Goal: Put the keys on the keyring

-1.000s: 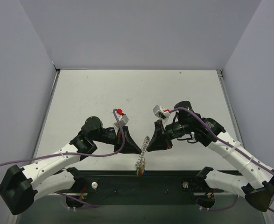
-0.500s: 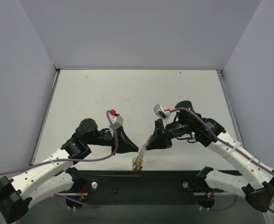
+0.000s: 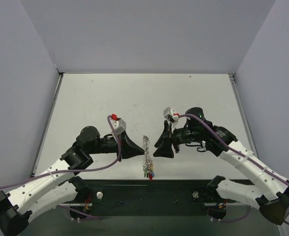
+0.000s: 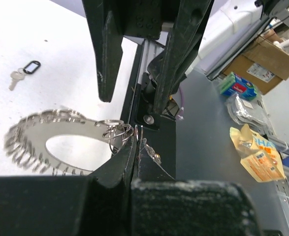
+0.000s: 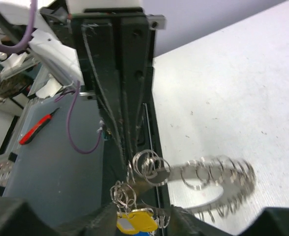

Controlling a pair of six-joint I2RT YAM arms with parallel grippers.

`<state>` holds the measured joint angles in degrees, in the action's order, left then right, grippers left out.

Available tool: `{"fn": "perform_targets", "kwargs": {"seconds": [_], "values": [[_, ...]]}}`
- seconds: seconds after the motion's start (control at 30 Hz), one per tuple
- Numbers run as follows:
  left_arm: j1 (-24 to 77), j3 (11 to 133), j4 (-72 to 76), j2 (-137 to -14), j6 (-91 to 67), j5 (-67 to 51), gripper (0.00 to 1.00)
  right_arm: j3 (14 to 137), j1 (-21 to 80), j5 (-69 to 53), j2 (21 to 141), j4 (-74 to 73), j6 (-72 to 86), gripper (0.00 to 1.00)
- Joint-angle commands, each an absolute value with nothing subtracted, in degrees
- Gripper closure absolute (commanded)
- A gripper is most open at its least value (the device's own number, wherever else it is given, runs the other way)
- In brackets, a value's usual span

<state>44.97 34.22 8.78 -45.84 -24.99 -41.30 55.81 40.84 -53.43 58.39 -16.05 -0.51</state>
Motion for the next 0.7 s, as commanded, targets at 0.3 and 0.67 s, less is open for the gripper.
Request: {"fn": "perform_targets", "kwargs": {"seconds": [0.3, 0.67], "values": [[45.0, 30.5, 29.6, -42.45, -32.07, -33.84, 1.0, 51.77, 40.17, -43.59, 51.68, -6.95, 3.43, 0.34], [45.0, 31.99, 29.8, -45.17, -31.29, -36.12, 1.0, 53.17, 40.17, -51.32, 53.61, -1.5, 5.71, 0.34]]}}
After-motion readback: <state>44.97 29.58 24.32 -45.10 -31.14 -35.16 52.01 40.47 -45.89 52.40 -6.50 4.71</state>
